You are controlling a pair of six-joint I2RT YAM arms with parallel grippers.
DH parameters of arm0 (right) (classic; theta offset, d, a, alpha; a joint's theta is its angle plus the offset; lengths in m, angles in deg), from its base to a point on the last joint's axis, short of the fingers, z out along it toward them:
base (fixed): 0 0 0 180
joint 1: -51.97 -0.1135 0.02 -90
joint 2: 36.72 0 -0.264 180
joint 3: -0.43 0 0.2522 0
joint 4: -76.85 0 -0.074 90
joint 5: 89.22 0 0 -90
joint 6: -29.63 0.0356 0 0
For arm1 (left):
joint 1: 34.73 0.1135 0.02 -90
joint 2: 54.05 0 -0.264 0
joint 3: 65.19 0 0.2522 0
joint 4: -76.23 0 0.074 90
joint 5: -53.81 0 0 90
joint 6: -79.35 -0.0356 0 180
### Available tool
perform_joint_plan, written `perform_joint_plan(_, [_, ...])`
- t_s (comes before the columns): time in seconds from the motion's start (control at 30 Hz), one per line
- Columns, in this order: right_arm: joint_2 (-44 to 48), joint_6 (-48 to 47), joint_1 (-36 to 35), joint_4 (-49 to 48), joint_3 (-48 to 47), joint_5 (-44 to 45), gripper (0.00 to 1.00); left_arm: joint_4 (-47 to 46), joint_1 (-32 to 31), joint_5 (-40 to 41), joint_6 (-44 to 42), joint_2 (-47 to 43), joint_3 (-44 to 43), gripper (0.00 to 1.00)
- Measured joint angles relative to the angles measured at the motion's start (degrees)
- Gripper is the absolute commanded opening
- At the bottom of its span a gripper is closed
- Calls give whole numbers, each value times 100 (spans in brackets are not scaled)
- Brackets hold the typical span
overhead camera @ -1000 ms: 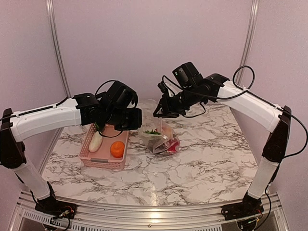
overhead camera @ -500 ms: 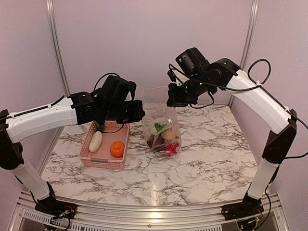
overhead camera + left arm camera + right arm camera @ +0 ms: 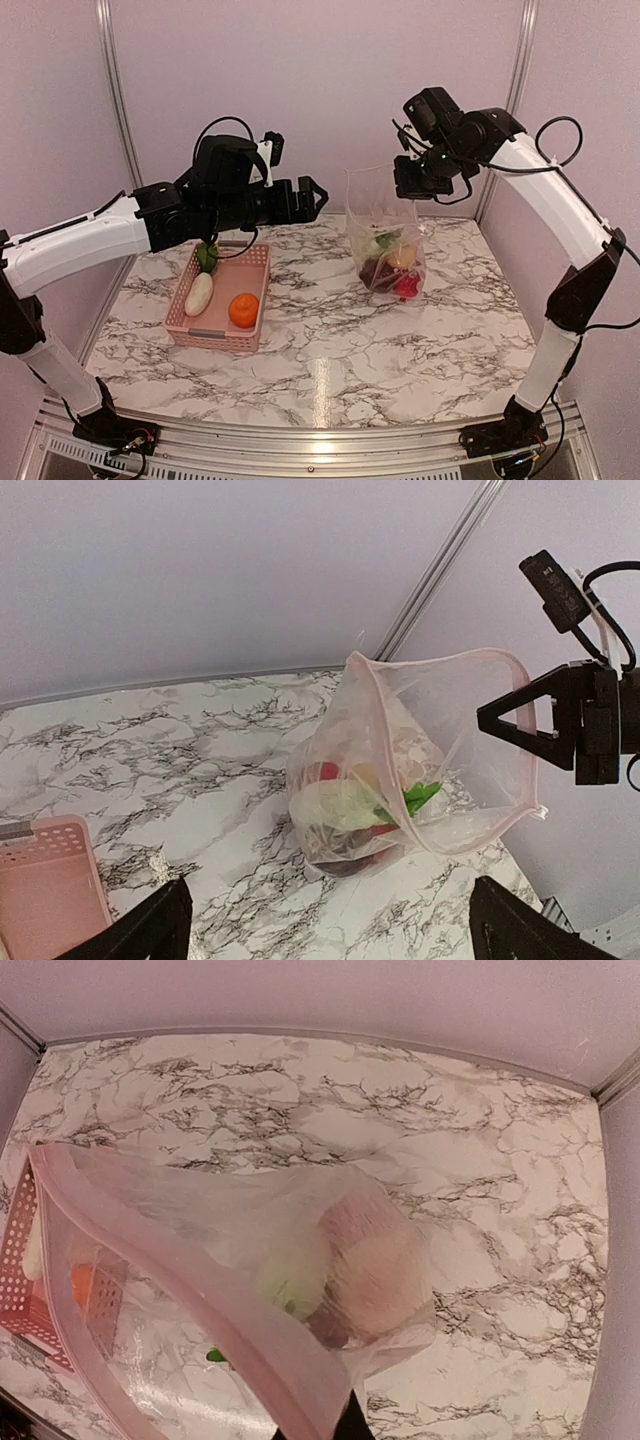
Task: Place the food in the zip-top bag and seal the zipper
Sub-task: Adjust the zipper food storage bag at the center of the board, then pick up the fake fruit from the bin.
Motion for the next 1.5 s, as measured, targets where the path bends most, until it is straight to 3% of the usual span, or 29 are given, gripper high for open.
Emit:
perform_joint_plan(0.23, [72, -352, 221, -109, 87, 116, 0, -28, 328, 286, -160, -911, 710, 99])
perform_joint_plan(0.4, [103, -396, 114, -509, 1016, -358, 0, 153, 487, 695, 131, -1043, 999, 99])
perform_joint_plan(0.6, [9, -404, -179, -811, 1250, -855, 0, 896, 697, 1287, 433, -1034, 1117, 99])
perform_joint_plan(0.8, [4, -417, -293, -1014, 1255, -1156, 0, 1390, 1099, 892, 638, -1001, 1309, 99])
perform_joint_plan(1.1, [4, -415, -319, -1217, 1478, -1401, 0, 1467, 1104, 452, 330, -1012, 1917, 99])
perform_joint_plan(1.37, [66, -409, -321, -1303, 1598, -1460, 0, 2026, 1335, 975, -98, -776, 850, 99])
perform_joint_plan(1.43, [70, -409, -323, -1309, 1624, -1471, 0, 1943, 1416, 946, -170, -625, 942, 94])
perform_joint_plan(1.5, [70, -404, -323, -1311, 1626, -1493, 0, 1917, 1449, 890, -262, -485, 1296, 83])
